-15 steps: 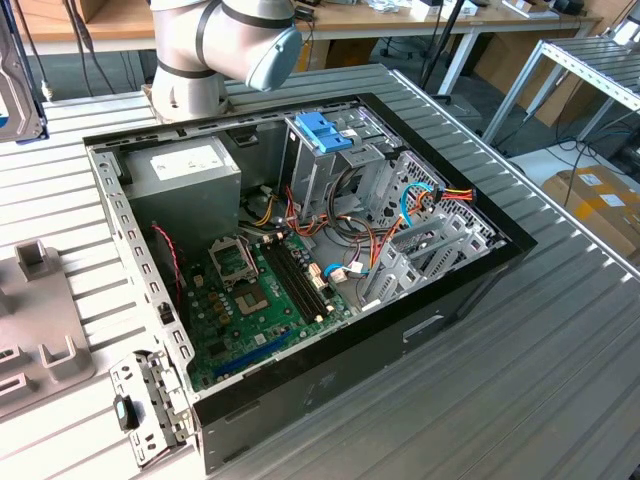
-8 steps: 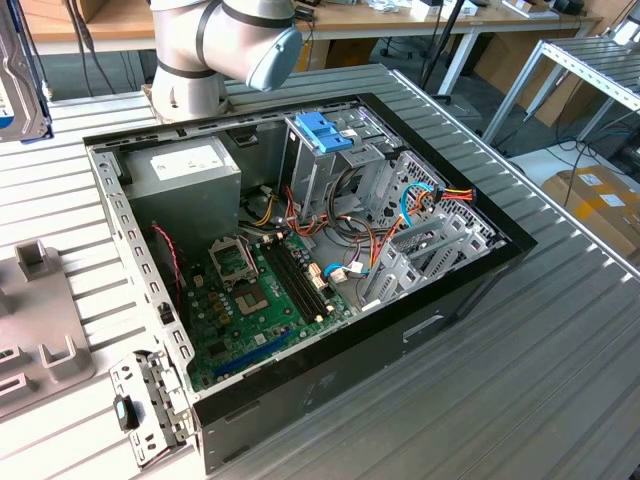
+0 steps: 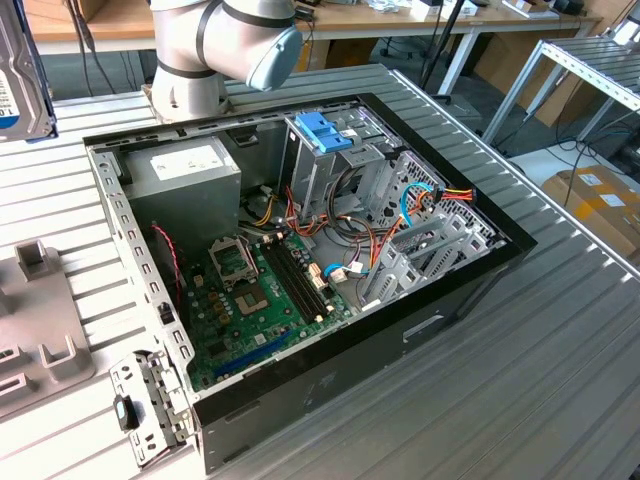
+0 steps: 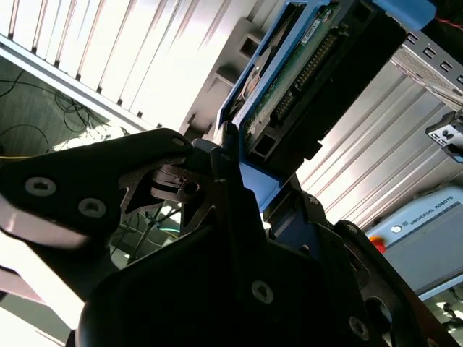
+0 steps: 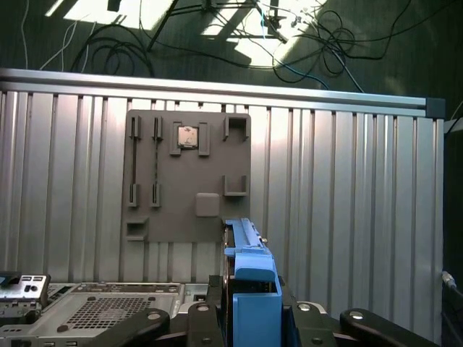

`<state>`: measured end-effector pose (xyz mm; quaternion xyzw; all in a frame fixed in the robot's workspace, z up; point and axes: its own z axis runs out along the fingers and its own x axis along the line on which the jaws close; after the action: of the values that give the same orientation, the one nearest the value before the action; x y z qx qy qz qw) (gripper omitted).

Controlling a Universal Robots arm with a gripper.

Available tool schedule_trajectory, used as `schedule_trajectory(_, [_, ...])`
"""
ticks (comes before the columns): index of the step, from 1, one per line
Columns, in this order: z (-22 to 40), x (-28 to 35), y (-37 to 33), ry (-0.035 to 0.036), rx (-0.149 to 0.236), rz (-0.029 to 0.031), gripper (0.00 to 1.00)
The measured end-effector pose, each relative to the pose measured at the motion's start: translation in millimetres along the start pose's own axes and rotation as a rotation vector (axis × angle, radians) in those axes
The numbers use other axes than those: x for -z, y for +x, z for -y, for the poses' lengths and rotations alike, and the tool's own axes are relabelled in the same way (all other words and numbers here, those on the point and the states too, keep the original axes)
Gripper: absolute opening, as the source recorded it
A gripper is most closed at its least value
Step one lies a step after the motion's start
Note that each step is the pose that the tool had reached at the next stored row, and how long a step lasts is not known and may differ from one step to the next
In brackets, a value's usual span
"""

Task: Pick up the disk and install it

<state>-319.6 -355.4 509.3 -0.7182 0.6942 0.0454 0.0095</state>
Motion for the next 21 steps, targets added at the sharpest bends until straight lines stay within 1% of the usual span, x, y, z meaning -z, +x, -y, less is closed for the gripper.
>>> schedule_trajectory(11, [6.5,0.3,0.2,0.0000,0.000,0.0000,0.37])
schedule_trajectory(21, [10.9,0.4,0.4,0.0000,0.000,0.0000,0.37])
